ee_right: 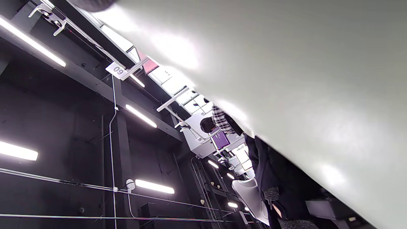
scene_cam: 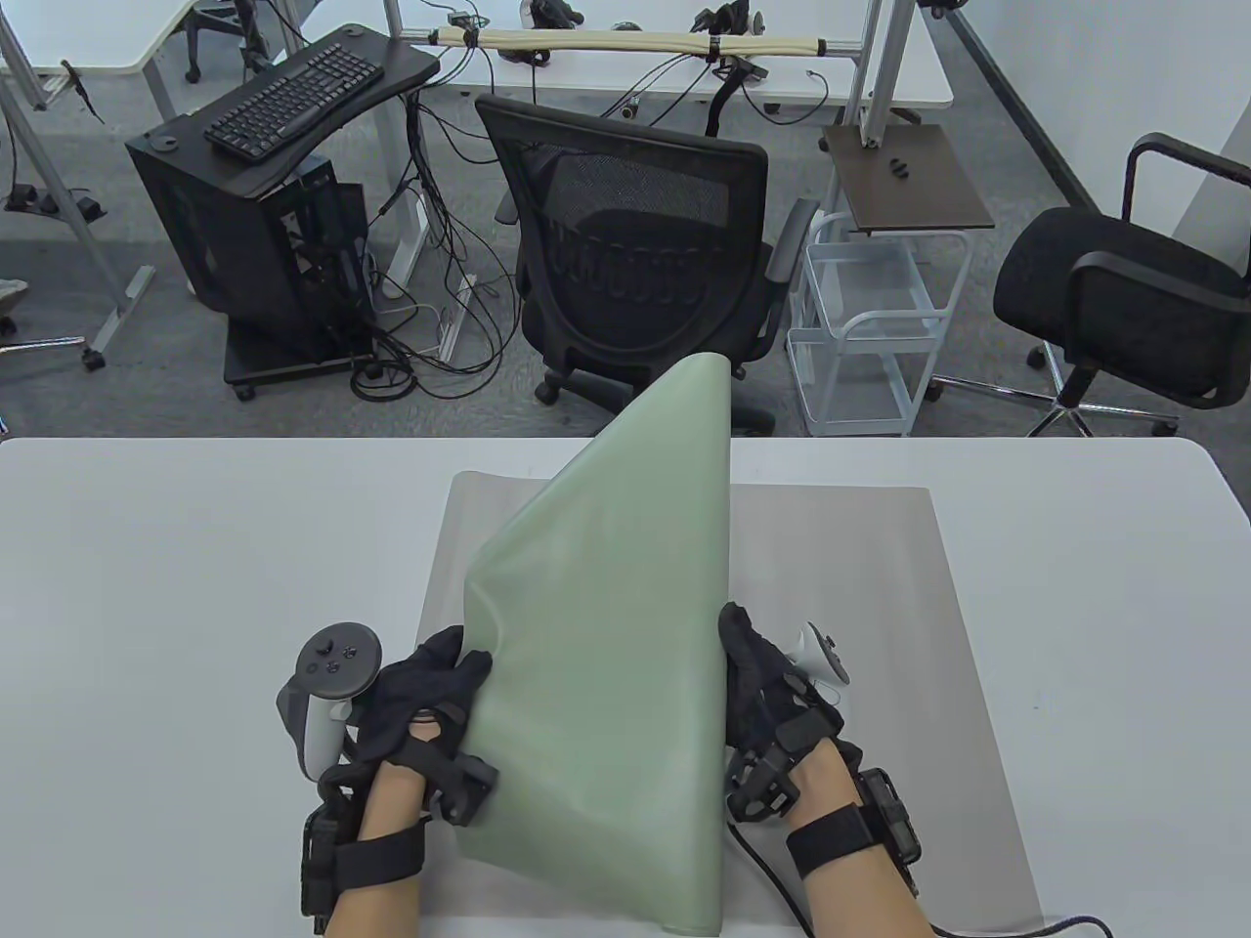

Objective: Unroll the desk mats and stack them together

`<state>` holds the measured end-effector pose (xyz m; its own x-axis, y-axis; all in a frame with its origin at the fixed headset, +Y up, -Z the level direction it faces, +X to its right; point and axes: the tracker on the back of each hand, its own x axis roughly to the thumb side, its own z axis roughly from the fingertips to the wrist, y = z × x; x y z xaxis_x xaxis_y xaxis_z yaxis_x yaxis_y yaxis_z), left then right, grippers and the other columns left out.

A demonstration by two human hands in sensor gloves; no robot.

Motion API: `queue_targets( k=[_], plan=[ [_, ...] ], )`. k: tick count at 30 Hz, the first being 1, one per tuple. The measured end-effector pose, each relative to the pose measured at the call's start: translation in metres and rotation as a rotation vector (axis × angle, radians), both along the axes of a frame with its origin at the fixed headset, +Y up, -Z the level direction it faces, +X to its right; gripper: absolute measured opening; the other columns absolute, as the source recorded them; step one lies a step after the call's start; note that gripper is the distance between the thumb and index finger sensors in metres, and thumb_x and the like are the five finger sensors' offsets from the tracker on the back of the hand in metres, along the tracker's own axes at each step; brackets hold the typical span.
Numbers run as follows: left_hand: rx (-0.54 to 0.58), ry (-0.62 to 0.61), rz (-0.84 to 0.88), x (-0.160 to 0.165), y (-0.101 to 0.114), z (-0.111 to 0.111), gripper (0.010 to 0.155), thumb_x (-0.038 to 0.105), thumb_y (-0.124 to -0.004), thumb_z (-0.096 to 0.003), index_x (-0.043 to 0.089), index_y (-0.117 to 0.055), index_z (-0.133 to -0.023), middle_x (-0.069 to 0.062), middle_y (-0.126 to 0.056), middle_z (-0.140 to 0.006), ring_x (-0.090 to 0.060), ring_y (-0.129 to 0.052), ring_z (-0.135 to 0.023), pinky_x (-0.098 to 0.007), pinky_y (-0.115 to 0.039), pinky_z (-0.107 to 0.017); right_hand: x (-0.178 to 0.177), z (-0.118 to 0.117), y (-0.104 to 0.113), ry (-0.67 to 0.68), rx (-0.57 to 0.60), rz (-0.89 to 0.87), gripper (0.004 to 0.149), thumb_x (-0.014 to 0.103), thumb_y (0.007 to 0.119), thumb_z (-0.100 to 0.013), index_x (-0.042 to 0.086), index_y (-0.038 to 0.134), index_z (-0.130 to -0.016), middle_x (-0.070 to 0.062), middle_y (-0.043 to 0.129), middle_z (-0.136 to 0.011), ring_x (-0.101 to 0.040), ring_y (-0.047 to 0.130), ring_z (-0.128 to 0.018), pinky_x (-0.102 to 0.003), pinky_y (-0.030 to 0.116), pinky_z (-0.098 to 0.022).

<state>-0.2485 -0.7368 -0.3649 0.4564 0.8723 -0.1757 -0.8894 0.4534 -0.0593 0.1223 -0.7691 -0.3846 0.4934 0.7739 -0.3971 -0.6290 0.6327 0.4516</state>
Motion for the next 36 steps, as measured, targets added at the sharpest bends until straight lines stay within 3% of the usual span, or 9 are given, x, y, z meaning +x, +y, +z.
queue_targets(
  k=[6,9,11,13,16,22,28,32,36],
  plan=[
    [-0.022,-0.009,-0.008,-0.004,-0.003,0.0,0.039,0.037,-0.081,-0.0439,0.032,-0.078,-0.083,0.011,-0.105,-0.065,-0.01,-0.103,-0.018,-0.025,-0.09,-0.014,0.011,-0.001,-0.002,-0.062,0.013,0.041,0.074,0.042,0.092,-0.053,0.015,0.04,-0.098,0.001,0.068,-0.089,-0.019,0.091,-0.069,-0.033,0.089,-0.056],
    [-0.011,-0.003,-0.04,-0.002,0.001,0.001,0.04,0.037,-0.081,-0.044,0.032,-0.077,-0.083,0.011,-0.105,-0.065,-0.01,-0.103,-0.018,-0.025,-0.09,-0.014,0.01,0.001,-0.001,-0.026,0.009,-0.022,0.06,0.038,0.089,-0.057,0.024,0.047,-0.096,0.004,0.067,-0.088,-0.019,0.088,-0.073,-0.035,0.087,-0.061],
    [-0.008,0.001,-0.054,-0.003,0.003,0.002,0.04,0.037,-0.081,-0.044,0.032,-0.077,-0.083,0.011,-0.104,-0.066,-0.009,-0.103,-0.018,-0.025,-0.09,-0.013,0.011,0.002,0.001,-0.003,0.038,-0.001,0.056,0.035,0.084,-0.058,0.026,0.044,-0.096,-0.008,0.049,-0.107,-0.035,0.073,-0.099,-0.055,0.074,-0.072],
    [-0.006,0.024,-0.074,-0.005,0.004,0.003,0.04,0.036,-0.081,-0.0436,0.032,-0.078,-0.083,0.01,-0.104,-0.066,-0.01,-0.103,-0.017,-0.025,-0.089,-0.013,0.011,0.002,0.0,0.009,0.036,0.011,0.056,0.031,0.082,-0.058,0.025,0.042,-0.096,-0.017,0.047,-0.112,-0.049,0.066,-0.103,-0.061,0.072,-0.071],
    [-0.014,0.026,-0.083,-0.012,0.005,0.005,0.04,0.036,-0.081,-0.0439,0.031,-0.077,-0.084,0.01,-0.103,-0.069,-0.009,-0.103,-0.017,-0.025,-0.089,-0.012,0.008,0.002,0.001,0.029,0.038,0.025,0.057,0.025,0.079,-0.058,0.018,0.035,-0.095,-0.015,0.058,-0.108,-0.046,0.077,-0.098,-0.059,0.076,-0.069],
    [-0.01,0.056,-0.098,-0.021,0.009,0.007,0.04,0.035,-0.081,-0.0437,0.032,-0.078,-0.083,0.01,-0.104,-0.068,-0.01,-0.103,-0.017,-0.025,-0.089,-0.012,-0.002,0.002,0.002,0.078,0.064,-0.011,0.09,0.024,0.073,-0.062,0.022,-0.01,-0.096,-0.015,0.04,-0.109,-0.04,0.071,-0.094,-0.062,0.068,-0.071],
    [0.011,0.077,-0.054,-0.029,0.012,0.011,0.04,0.035,-0.081,-0.0435,0.032,-0.078,-0.083,0.011,-0.104,-0.068,-0.01,-0.104,-0.016,-0.025,-0.09,-0.012,0.003,-0.001,-0.003,0.029,0.037,0.072,0.095,0.046,0.074,-0.061,0.021,-0.01,-0.097,-0.005,0.043,-0.105,-0.026,0.074,-0.084,-0.044,0.071,-0.07],
    [0.014,0.097,-0.069,-0.033,0.013,0.012,0.04,0.035,-0.081,-0.0433,0.032,-0.078,-0.083,0.01,-0.105,-0.068,-0.011,-0.103,-0.016,-0.025,-0.089,-0.012,0.005,-0.002,-0.007,0.02,-0.019,0.0,0.085,0.059,0.053,-0.055,0.01,-0.002,-0.099,-0.005,0.043,-0.103,-0.028,0.072,-0.083,-0.044,0.068,-0.069],
    [0.004,0.11,-0.077,-0.036,0.011,0.012,0.04,0.035,-0.082,-0.0432,0.032,-0.078,-0.083,0.01,-0.104,-0.068,-0.01,-0.103,-0.016,-0.025,-0.089,-0.012,0.008,-0.005,-0.005,0.033,-0.003,-0.056,0.086,0.05,0.068,-0.06,0.007,0.006,-0.099,-0.006,0.047,-0.102,-0.031,0.074,-0.085,-0.046,0.068,-0.07]
  ],
)
